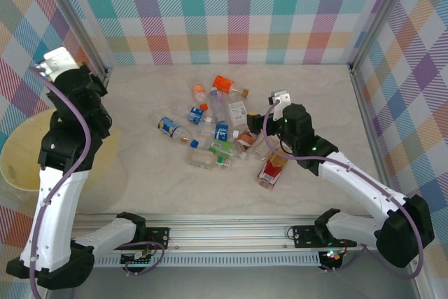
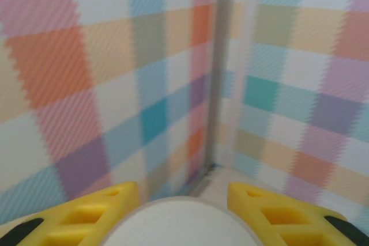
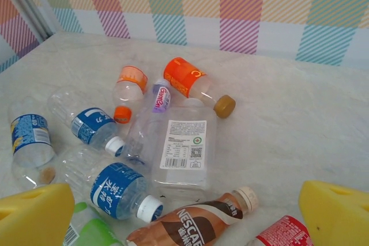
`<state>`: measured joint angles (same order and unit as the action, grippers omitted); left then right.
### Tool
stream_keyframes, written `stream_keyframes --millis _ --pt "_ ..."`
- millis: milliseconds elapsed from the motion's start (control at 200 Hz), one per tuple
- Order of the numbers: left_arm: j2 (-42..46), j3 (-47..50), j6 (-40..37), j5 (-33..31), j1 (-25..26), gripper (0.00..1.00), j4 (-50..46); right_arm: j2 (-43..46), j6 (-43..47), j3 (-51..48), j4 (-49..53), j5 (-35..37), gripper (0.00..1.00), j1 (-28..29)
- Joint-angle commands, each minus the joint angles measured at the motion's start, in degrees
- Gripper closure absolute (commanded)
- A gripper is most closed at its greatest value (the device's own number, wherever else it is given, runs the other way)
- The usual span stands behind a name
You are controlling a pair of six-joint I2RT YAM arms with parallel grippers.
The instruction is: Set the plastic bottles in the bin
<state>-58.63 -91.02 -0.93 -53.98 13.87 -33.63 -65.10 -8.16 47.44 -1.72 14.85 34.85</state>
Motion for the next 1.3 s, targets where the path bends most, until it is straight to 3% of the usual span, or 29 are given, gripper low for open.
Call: stream_keyframes --millis 0,120,265,390,860,1100,1300 --pt "0.78 0.04 0.22 -1.09 -5.84 0.64 -5.03 -0.92 -1.67 0.85 -3.01 2.29 0.00 -0.35" --pt "0.18 2.65 5.26 3.89 -14.44 0.63 -8.90 -2.15 -1.57 1.75 -2.87 2.19 0.00 -0.42" --pt "-0.04 6.66 12.11 16.69 -26.51 0.63 -10.23 -2.98 -0.72 2.75 -1.81 2.00 0.00 -0.40" --pt "-1.04 8.35 15.78 25.76 -33.65 0.63 -9.32 -2.72 -0.70 2.49 -1.39 2.22 0.00 -0.44" --pt "-8.22 11.37 24.91 37.28 -34.78 0.65 -0.85 -2.85 -2.05 1.69 -1.54 3.50 0.00 -0.57" --pt "-10.03 13.26 25.18 31.90 -34.65 0.59 -1.11 -3.67 -2.06 2.03 -1.32 3.54 0.00 -0.57" --pt "-12.01 13.94 27.63 33.48 -34.61 0.50 -2.18 -4.77 -1.63 3.27 -0.59 2.83 0.00 -0.57"
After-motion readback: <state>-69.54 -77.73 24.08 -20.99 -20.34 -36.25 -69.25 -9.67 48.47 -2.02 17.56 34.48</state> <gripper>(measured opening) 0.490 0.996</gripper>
